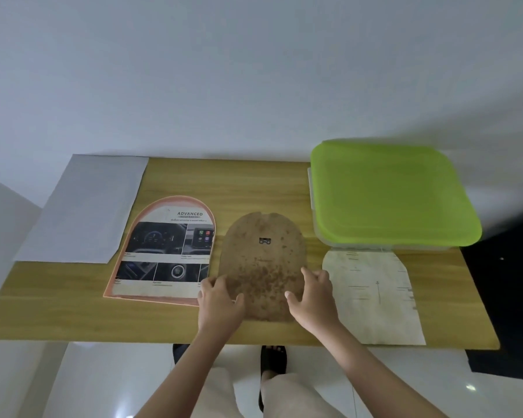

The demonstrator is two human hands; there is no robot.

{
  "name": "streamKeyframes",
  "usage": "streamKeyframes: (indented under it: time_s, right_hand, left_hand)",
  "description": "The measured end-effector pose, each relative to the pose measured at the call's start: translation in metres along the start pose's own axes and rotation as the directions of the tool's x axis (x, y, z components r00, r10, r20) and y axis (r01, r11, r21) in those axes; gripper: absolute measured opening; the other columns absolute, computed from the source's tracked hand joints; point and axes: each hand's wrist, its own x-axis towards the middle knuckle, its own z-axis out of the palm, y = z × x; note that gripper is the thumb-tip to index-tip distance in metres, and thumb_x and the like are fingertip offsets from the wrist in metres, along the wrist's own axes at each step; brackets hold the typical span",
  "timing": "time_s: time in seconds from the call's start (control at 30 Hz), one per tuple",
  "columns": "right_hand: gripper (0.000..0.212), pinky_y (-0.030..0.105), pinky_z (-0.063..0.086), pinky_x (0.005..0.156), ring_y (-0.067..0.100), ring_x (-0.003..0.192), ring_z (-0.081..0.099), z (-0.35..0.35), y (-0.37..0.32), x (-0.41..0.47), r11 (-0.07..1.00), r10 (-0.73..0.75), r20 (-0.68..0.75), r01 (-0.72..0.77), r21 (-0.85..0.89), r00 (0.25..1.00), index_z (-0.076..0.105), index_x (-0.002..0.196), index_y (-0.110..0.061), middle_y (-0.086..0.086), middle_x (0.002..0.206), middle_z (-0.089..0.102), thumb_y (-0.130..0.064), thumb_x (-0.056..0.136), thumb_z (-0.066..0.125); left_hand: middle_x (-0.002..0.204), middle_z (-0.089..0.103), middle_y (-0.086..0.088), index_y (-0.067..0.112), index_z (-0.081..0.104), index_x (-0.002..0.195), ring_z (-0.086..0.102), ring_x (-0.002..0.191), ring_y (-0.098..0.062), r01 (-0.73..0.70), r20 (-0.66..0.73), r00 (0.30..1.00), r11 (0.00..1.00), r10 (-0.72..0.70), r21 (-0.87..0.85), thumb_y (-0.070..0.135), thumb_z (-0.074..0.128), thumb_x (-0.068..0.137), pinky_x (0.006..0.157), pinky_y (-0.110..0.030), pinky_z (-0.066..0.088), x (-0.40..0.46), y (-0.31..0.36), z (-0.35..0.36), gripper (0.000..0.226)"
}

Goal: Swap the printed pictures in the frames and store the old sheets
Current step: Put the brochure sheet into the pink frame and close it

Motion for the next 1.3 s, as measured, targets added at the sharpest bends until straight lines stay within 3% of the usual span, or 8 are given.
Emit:
streamKeyframes:
  time_s: [0.2,0.33,0.53,0.63,0.83,0.93,1.1,1.3]
  right_hand:
    - [0.068,0.032,0.045,0.096,0.024,0.126,0.035,0.000,-0.009,0.003,0.996,0.069,0.018,-0.070,0.059,0.997,0.033,0.143,-0.018,0.008,0.134,0.030,-0.038,0.086,0.062]
    - [0.072,0.015,0.040,0.066,0.027,0.131,0.030,-0.007,-0.014,0.004,0.970,0.137,0.030,-0.140,0.198,0.990,0.030,0.144,-0.020,0.010,0.136,0.030,-0.036,0.084,0.066]
    - [0.070,0.020,0.035,0.089,0.022,0.125,0.035,-0.008,-0.030,-0.003,0.948,0.101,-0.101,-0.065,0.312,0.990,0.037,0.141,-0.020,0.003,0.126,0.035,-0.030,0.080,0.072]
    - [0.069,0.011,0.035,0.084,0.015,0.115,0.040,-0.003,-0.053,-0.009,0.943,0.068,-0.136,-0.019,0.332,0.988,0.038,0.140,-0.022,-0.004,0.116,0.032,-0.027,0.080,0.072]
    - [0.070,0.027,0.036,0.102,0.018,0.125,0.035,0.037,-0.118,-0.007,0.937,0.010,-0.110,0.029,0.347,0.994,0.039,0.140,-0.020,-0.004,0.115,0.032,-0.030,0.079,0.073]
    - [0.070,0.029,0.037,0.103,0.019,0.124,0.036,0.059,-0.147,-0.001,0.941,-0.021,-0.108,0.056,0.335,0.994,0.040,0.140,-0.020,-0.005,0.114,0.033,-0.032,0.079,0.073]
    - [0.071,0.019,0.032,0.095,0.018,0.127,0.031,0.087,-0.178,0.008,0.951,-0.002,-0.068,0.023,0.308,0.998,0.036,0.142,-0.018,-0.003,0.118,0.032,-0.033,0.082,0.070]
    - [0.069,0.023,0.036,0.103,0.018,0.123,0.039,0.101,-0.186,0.009,0.964,0.008,-0.052,0.007,0.264,0.999,0.040,0.140,-0.014,-0.004,0.117,0.028,-0.030,0.081,0.071]
  left_hand:
    - [0.126,0.040,-0.010,0.011,0.047,0.127,0.041,0.115,-0.029,0.001,-0.024,1.000,1.000,-0.001,0.002,0.027,0.060,0.082,0.097,-0.041,0.042,0.010,-0.003,-0.005,0.050]
    - [0.120,0.042,-0.006,0.017,0.052,0.124,0.052,0.105,-0.023,-0.010,-0.030,1.000,0.995,0.007,-0.098,0.025,0.065,0.079,0.090,-0.036,0.048,0.018,-0.007,-0.013,0.047]
    - [0.112,0.050,-0.003,0.014,0.057,0.119,0.054,0.095,-0.013,-0.102,-0.052,0.994,0.969,0.093,-0.223,0.016,0.071,0.076,0.083,-0.024,0.043,0.029,-0.020,-0.039,0.045]
    - [0.109,0.054,-0.003,0.015,0.059,0.115,0.054,0.094,-0.011,-0.150,-0.091,0.987,0.955,0.130,-0.258,0.013,0.073,0.074,0.086,-0.026,0.046,0.032,-0.037,-0.062,0.043]
    - [0.109,0.058,0.000,0.016,0.061,0.114,0.057,0.092,-0.010,-0.139,-0.143,0.984,0.954,0.104,-0.266,0.015,0.075,0.073,0.082,-0.028,0.049,0.054,-0.088,-0.119,0.043]
    - [0.108,0.062,0.000,0.014,0.062,0.115,0.058,0.090,-0.011,-0.134,-0.159,0.983,0.956,0.094,-0.260,0.013,0.074,0.074,0.075,-0.024,0.047,0.068,-0.114,-0.142,0.042]
    - [0.112,0.058,-0.002,0.009,0.061,0.117,0.057,0.091,-0.011,-0.165,-0.153,0.979,0.961,0.133,-0.224,0.012,0.071,0.078,0.076,-0.023,0.047,0.094,-0.139,-0.162,0.041]
    - [0.110,0.054,0.003,0.011,0.061,0.116,0.055,0.095,-0.012,-0.200,-0.109,0.977,0.966,0.184,-0.165,0.015,0.069,0.078,0.081,-0.030,0.052,0.111,-0.158,-0.168,0.039]
